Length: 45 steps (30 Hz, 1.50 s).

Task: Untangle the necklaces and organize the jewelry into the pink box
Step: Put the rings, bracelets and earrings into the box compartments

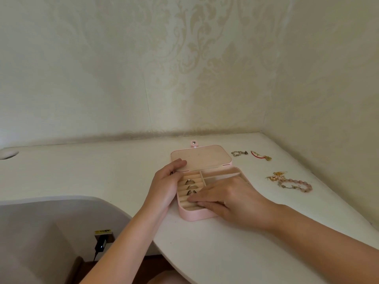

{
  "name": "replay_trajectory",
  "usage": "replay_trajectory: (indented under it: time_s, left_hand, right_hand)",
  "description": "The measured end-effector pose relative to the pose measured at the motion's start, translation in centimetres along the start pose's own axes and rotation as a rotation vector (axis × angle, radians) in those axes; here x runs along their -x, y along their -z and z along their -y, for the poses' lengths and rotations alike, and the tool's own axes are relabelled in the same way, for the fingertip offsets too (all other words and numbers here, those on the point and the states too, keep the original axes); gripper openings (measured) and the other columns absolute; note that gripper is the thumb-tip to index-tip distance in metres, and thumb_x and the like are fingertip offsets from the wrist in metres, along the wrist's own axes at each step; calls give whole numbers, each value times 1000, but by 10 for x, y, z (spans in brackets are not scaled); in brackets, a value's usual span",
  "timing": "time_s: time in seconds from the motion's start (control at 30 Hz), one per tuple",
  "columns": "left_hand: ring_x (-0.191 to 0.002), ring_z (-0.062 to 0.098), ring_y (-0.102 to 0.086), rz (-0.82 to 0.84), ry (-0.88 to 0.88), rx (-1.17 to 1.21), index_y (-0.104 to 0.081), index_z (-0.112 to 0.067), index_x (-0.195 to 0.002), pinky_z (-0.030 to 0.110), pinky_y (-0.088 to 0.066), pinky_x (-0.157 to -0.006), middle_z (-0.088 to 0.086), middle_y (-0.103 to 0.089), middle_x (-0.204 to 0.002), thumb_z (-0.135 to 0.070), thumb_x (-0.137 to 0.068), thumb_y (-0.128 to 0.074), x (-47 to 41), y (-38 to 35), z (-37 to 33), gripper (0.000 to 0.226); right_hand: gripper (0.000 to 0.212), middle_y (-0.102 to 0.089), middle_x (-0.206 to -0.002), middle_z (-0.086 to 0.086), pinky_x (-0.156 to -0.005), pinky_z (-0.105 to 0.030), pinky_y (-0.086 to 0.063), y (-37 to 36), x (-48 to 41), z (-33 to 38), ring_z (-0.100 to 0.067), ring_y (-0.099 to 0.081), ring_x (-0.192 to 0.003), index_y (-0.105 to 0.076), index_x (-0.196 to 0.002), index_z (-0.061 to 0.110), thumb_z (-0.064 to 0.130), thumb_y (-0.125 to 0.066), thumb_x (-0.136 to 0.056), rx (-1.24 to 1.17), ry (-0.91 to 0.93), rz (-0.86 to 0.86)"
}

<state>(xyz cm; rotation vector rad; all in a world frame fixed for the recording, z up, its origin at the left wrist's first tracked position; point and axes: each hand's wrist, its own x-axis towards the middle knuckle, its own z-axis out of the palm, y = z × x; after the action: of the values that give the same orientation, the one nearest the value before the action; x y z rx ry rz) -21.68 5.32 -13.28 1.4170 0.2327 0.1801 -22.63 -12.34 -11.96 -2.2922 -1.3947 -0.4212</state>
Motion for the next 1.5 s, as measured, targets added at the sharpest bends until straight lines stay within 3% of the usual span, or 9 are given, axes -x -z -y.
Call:
replay_trajectory:
  time_s: [0.1,0.3,0.47,0.6,0.73,0.93,1.1,1.27,1.5]
  left_hand:
    - [-106,16,-62,9,-13,-30,-70,-18,-94,35,-48,-96,-8,-60,-118,8,-87,-47,1,0,1,35]
    - [-118,12,-54,24,-65,-126,-70,-19,-102,36,-41,-106,-9,-54,-130,3,-87,-53,3,-1,2,31]
    - [-103,1,-55,58,-177,-362,-67,-20,-109,14,-42,-88,-11,-51,-121,-5,-89,-55,-5,-4,-1,28]
    - [-73,10,-55,161,-187,-563,-69,-18,-106,3,-39,-54,0,-58,-96,-9,-91,-56,-23,-6,-16,22]
    - [-69,-1,-54,259,-281,-737,-71,-24,-93,3,-36,-55,-7,-66,-89,-13,-91,-55,-43,-19,-32,19]
    - [-103,0,-57,340,-381,-880,-74,-29,-95,14,-41,-87,-20,-67,-104,-23,-89,-56,-64,-55,-38,20]
    - [-97,-4,-60,494,-406,-876,-74,-27,-94,14,-43,-89,-18,-69,-99,-21,-87,-62,-69,-75,-39,14]
    - [-85,-11,-59,597,-354,-835,-73,-26,-97,-1,-36,-74,-23,-69,-90,-20,-84,-70,-70,-61,-33,15]
    - [-88,-20,-57,653,-341,-691,-71,-24,-107,-3,-36,-73,-20,-68,-103,-23,-79,-75,-56,-59,-42,28]
  right_hand:
    - [22,-73,-89,6,-65,-34,-52,6,-2,0,-10,-66,-77,-70,-109,25,24,-55,-93,-115,-55,-49]
    - [17,-71,-91,16,-67,-2,-40,51,7,-62,10,-61,-76,-73,-95,19,9,-60,-90,-237,-601,-442]
    - [29,-64,-122,-2,-84,-16,-37,50,33,-124,-18,-61,-105,-64,-120,16,11,-53,-94,20,-853,-215]
    - [48,-42,-146,-6,-103,-22,-26,34,31,-133,-21,-37,-135,-37,-144,16,9,-40,-96,124,-778,96]
    - [58,-23,-156,-1,-115,-28,-13,28,22,-131,-18,-17,-144,-22,-149,18,0,-29,-94,190,-678,264]
    - [35,-68,-107,-4,-108,-30,-30,32,20,-130,-27,-58,-98,-63,-119,19,8,-41,-94,308,-609,82]
    - [20,-70,-90,5,-72,-22,-48,57,16,-113,-11,-64,-83,-71,-99,17,7,-64,-83,135,-655,169]
    - [21,-56,-75,12,-50,-11,-35,64,24,-107,-2,-51,-65,-57,-91,20,5,-60,-76,78,-741,332]
    - [23,-57,-78,3,-72,-29,-46,79,14,-93,-9,-52,-71,-51,-81,17,-2,-64,-79,-383,-659,-36]
